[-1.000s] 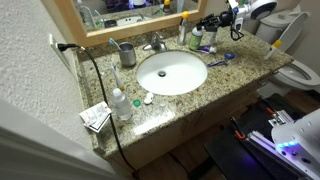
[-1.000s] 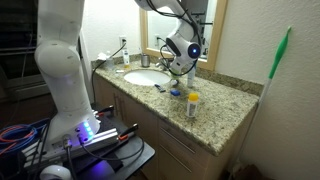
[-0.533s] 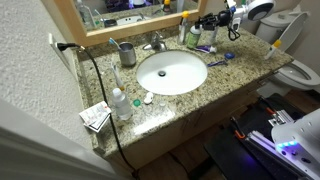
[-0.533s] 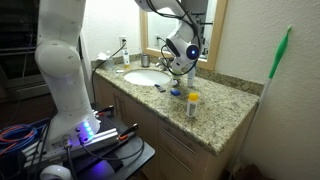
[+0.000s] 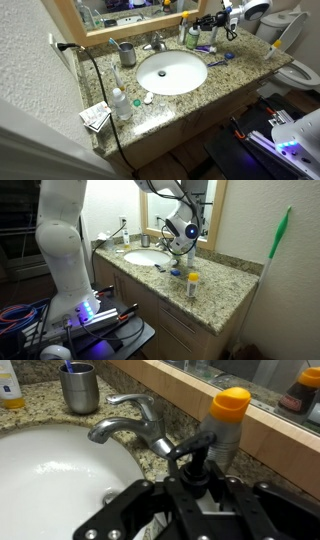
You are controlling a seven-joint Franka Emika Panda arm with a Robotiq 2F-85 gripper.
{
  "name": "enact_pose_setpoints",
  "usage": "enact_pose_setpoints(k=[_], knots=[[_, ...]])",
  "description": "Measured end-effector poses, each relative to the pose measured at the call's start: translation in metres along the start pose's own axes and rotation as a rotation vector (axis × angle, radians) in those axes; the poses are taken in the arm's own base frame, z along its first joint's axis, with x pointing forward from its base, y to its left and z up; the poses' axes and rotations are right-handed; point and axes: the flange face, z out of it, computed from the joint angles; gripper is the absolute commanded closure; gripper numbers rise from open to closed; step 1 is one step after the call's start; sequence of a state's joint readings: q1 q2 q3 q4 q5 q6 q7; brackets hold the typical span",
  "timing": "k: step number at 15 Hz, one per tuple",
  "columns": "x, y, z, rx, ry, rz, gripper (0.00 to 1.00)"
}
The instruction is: Remove the pump bottle from the sink and place it on the right side of the countertop
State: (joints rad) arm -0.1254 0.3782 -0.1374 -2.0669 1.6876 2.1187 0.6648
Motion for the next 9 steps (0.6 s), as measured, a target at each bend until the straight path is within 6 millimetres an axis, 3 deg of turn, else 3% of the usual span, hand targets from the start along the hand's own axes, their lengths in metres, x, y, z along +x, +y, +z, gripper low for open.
enact_pose_setpoints(k=[5, 9], knots=[[-0.012, -0.005, 0.001, 0.036, 0.039, -0.029, 0.02], [-0.047, -0.008, -0.011, 0.037, 0.039, -0.105, 0.00]])
